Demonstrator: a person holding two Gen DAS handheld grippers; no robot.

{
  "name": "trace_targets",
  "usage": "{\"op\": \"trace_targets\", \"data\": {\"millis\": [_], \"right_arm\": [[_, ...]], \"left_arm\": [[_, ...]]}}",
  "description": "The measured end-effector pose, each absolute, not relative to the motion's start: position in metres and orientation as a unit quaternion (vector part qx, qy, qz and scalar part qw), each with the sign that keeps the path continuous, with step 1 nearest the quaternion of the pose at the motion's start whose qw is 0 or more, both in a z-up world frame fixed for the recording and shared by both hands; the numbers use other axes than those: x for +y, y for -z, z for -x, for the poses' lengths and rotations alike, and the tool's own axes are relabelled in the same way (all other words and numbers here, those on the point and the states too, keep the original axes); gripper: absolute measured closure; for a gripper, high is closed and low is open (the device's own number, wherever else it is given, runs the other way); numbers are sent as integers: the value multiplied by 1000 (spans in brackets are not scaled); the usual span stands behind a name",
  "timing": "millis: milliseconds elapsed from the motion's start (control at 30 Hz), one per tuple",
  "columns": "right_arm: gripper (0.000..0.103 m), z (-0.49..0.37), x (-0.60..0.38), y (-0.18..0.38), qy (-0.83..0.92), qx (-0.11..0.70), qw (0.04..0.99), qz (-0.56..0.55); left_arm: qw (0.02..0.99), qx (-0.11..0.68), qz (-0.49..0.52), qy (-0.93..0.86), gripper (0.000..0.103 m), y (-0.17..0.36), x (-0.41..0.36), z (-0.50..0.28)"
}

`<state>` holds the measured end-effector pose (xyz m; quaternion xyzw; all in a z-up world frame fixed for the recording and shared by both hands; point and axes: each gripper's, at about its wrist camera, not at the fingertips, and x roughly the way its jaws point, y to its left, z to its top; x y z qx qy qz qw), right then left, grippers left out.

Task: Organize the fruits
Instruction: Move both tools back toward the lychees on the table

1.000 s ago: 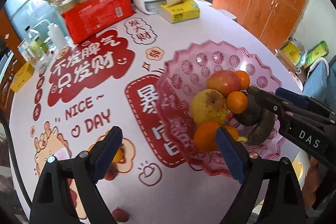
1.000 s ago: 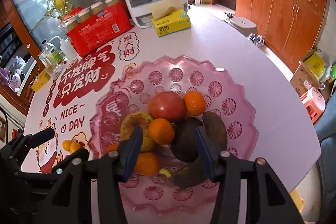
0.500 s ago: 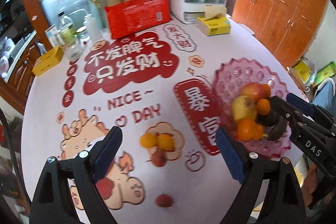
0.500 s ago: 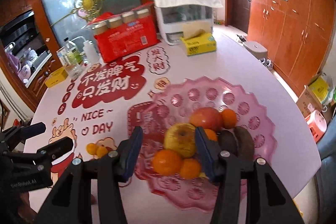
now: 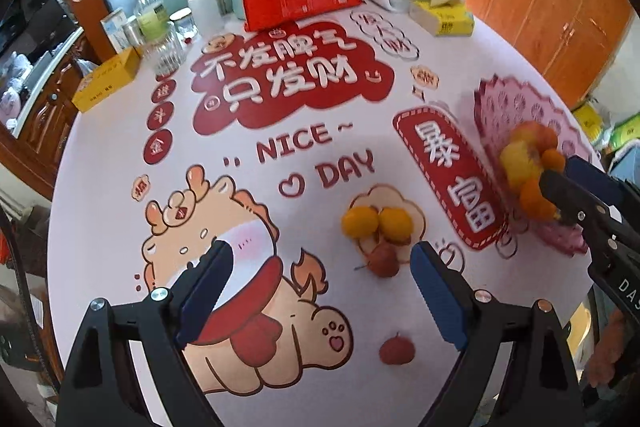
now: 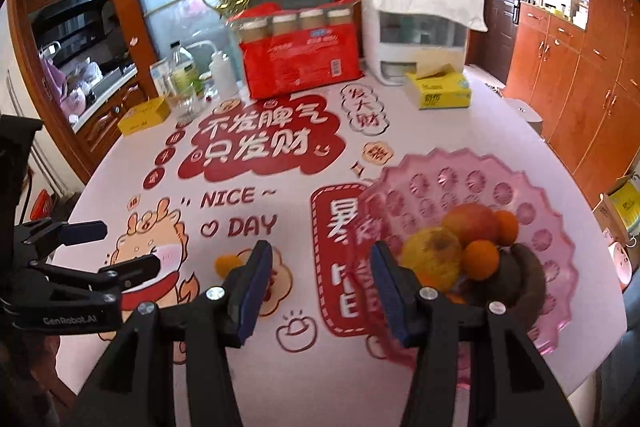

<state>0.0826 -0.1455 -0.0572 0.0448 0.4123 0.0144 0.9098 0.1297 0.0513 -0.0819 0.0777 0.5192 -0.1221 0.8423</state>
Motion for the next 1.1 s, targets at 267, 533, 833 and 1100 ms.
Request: {"op": "trace_targets", "data": {"millis": [267,533,833,1100], "right_arm": [[52,-73,-126,90,-18,442,896,-45],[57,-56,-114,122,-26,480,876,-26],[58,-62,-109,136,-52,496,867,-24],[60,-62,-106,140,-81,500,862,-8]], "left_arm": [[821,528,-112,187,14,113,54,-125],[783,554,-133,249,14,151,49,-85],[784,549,-109,268,31,172,30,-52],[794,544,-75,261,58,181,18,-43]]}}
